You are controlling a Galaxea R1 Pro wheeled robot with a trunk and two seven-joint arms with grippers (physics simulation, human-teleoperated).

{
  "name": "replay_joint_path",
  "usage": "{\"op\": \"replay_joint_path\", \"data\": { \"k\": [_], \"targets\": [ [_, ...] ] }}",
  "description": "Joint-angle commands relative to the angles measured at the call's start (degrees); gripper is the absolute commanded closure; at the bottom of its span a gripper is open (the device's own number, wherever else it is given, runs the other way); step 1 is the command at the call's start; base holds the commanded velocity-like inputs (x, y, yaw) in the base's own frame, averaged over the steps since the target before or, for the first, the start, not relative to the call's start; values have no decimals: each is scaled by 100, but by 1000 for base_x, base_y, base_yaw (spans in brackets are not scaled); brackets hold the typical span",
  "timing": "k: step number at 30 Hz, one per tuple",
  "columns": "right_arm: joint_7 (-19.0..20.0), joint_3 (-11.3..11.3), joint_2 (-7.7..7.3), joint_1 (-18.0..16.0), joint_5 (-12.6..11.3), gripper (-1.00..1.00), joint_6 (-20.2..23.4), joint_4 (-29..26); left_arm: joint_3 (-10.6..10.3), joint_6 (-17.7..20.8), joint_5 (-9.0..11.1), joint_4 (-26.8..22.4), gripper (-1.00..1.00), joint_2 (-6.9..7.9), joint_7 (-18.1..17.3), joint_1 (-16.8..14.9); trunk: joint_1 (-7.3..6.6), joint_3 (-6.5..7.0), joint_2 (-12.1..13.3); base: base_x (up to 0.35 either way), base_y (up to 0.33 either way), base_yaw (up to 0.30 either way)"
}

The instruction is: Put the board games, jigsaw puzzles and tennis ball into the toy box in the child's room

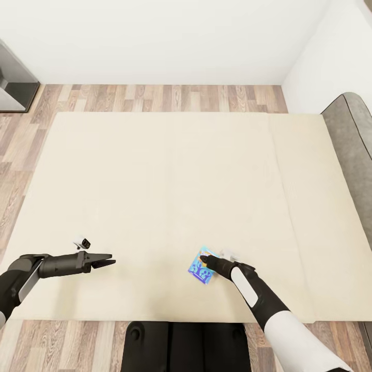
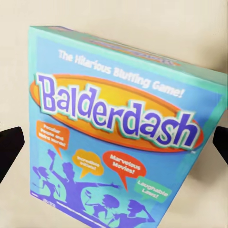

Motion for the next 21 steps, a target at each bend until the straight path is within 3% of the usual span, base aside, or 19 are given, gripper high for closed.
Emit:
{"op": "replay_joint_path", "data": {
  "k": [1,21],
  "targets": [
    [-33,10,0,-1,-45,-100,15,-9,-27,61,22,1,-100,7,-18,-4,3,-6,-9,0,0,0],
    [-33,67,16,19,-32,-100,17,-34,-35,61,22,19,-100,11,-23,-4,3,-6,-9,0,0,0]
  ]
}}
